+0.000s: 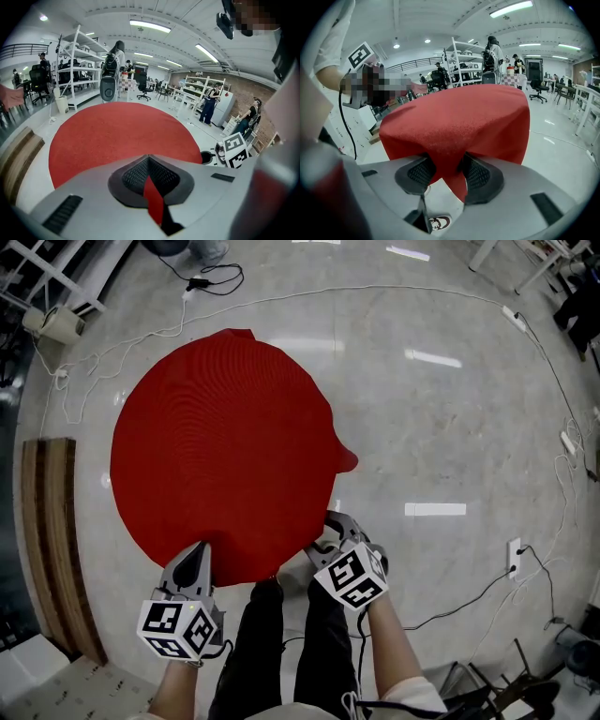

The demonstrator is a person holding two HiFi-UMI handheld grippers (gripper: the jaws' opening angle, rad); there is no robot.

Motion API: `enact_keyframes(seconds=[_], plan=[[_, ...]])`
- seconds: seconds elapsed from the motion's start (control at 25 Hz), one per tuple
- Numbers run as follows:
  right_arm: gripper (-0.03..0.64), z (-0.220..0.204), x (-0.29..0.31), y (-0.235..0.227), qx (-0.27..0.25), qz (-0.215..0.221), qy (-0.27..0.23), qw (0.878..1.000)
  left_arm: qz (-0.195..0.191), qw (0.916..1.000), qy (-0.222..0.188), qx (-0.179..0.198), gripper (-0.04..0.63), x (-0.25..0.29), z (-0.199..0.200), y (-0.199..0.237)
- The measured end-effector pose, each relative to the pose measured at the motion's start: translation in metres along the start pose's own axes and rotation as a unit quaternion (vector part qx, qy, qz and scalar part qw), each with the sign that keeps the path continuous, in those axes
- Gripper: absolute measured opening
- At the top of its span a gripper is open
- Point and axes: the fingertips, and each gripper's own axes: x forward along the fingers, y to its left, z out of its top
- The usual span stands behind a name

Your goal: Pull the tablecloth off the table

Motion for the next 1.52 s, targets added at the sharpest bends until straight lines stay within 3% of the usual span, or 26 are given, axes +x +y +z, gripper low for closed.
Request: enact_keyframes(seconds=[0.76,1.24,1.52], plan=[[0.037,0.001,-0.017,-0.002,-0.015,-0.007,0.019,1.000,-0.007,0.9999,-0.009,-0.002,0.006,0.005,0.013,-0.014],[0.029,0.001,-0.054,-0.004,0.025,-0.045,0.045,0.998,0.002,0.9999,-0.009,-0.010,0.006,-0.004,0.027,-0.013],[0.029,0.025,-0.078,0.003,-0.005,-0.054,0.075,0.996,0.014,0.9997,-0.007,-0.021,0.006,-0.022,0.031,-0.002]])
